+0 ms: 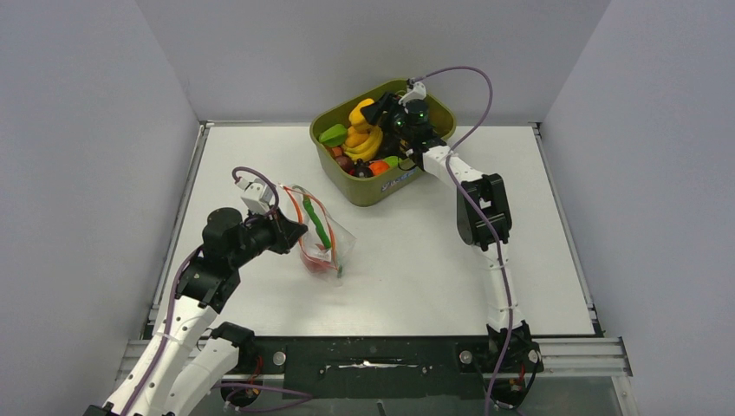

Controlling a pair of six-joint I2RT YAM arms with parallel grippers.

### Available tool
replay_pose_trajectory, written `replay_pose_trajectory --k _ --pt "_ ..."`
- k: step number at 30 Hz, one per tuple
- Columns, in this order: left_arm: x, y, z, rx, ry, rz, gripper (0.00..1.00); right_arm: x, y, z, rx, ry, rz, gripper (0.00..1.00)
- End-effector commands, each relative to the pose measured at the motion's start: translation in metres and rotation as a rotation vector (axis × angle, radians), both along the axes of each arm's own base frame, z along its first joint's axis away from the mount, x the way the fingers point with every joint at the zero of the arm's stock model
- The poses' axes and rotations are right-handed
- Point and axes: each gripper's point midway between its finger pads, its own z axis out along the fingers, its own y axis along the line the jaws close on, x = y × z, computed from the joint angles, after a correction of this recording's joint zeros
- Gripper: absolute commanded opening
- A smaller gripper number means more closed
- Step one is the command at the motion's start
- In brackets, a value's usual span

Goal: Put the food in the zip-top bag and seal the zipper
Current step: Pick up the fake vegetable from the bin, then place the fake vegetable in the zipper food storage bag.

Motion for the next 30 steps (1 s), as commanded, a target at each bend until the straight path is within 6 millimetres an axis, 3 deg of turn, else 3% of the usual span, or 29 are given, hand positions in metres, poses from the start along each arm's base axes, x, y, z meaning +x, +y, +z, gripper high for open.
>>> replay_pose_trajectory --k 1,14,30 --pt "0.005 0.001 0.015 -0.016 -0.058 0.01 0.0 -0.02 -0.015 0.097 0.045 -0.196 0.011 0.29" --pt "0.007 0.001 0.02 -0.054 -0.037 0.046 0.0 -0.088 -0.054 0.123 0.024 -0.24 0.049 0.28" --pt "0.01 -0.02 0.072 -0.229 -0.031 -0.003 0.0 -0.196 -0.071 0.135 0.017 -0.276 0.155 0.28"
